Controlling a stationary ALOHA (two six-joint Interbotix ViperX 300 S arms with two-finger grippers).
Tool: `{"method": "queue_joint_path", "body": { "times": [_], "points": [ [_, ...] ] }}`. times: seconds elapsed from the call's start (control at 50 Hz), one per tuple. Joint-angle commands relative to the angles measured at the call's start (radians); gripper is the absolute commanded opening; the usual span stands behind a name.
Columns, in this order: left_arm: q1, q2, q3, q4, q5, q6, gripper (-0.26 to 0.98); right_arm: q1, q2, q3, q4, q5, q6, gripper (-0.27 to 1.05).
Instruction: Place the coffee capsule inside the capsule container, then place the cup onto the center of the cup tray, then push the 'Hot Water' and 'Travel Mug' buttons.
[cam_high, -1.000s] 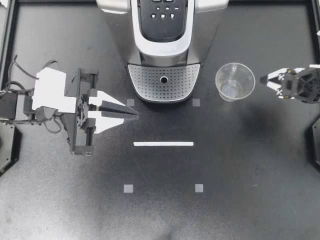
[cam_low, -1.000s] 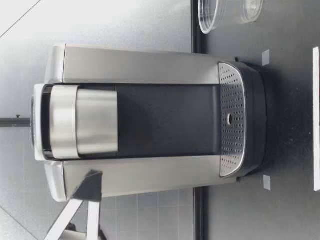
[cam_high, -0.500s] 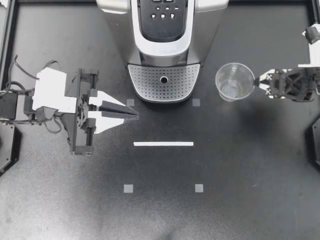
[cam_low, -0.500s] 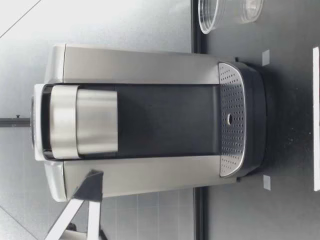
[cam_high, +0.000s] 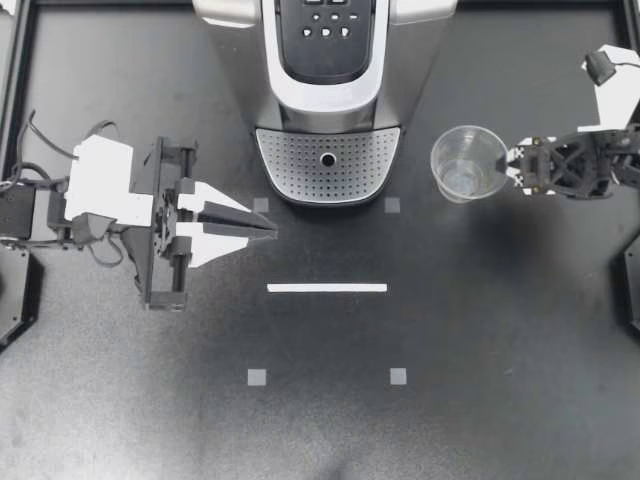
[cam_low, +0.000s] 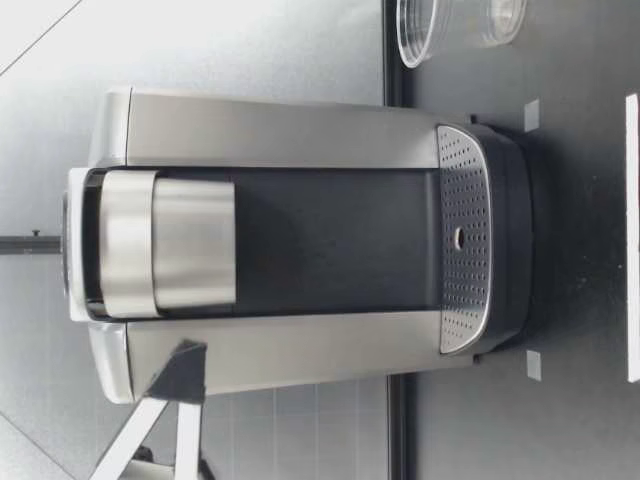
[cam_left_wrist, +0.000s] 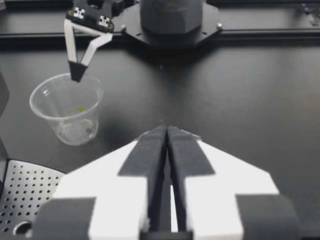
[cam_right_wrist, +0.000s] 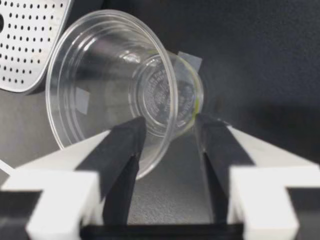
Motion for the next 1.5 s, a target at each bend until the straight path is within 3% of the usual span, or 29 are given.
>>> {"method": "queue_joint_path", "body": {
  "times": [0.0,0.12,0.32,0.42,0.82,1.08,1.48],
  "points": [
    [-0.002,-0.006,-0.009,0.000,-0.009,-0.002,0.13,-0.005,-0.006,-0.025,0.000,0.002,-0.002,0.49],
    [-0.002,-0.006,-0.009,-0.002,-0.009,-0.002,0.13,-0.005,-0.017,-0.025,0.000,0.018,-0.002,0.38],
    [-0.002,-0.006,-0.008,0.000,-0.009,-0.002,0.13,-0.005,-0.040,-0.025,0.000,0.029,0.000,0.04],
    [-0.002,-0.008,-0.008,0.000,-0.011,-0.002,0.13,-0.005,-0.057,-0.025,0.005,0.029,0.003,-0.05],
    [-0.002,-0.008,-0.006,-0.002,-0.009,-0.002,0.13,0.109,-0.084,-0.058,0.048,-0.112,0.135,-0.05],
    [-0.002,-0.006,-0.008,0.000,-0.011,-0.003,0.13,0.176,0.109,-0.184,0.044,-0.224,0.172,-0.05],
    [-0.002,-0.008,-0.003,-0.002,-0.009,-0.005,0.13,0.178,0.321,-0.367,0.020,-0.225,0.170,-0.05]
  ]
}}
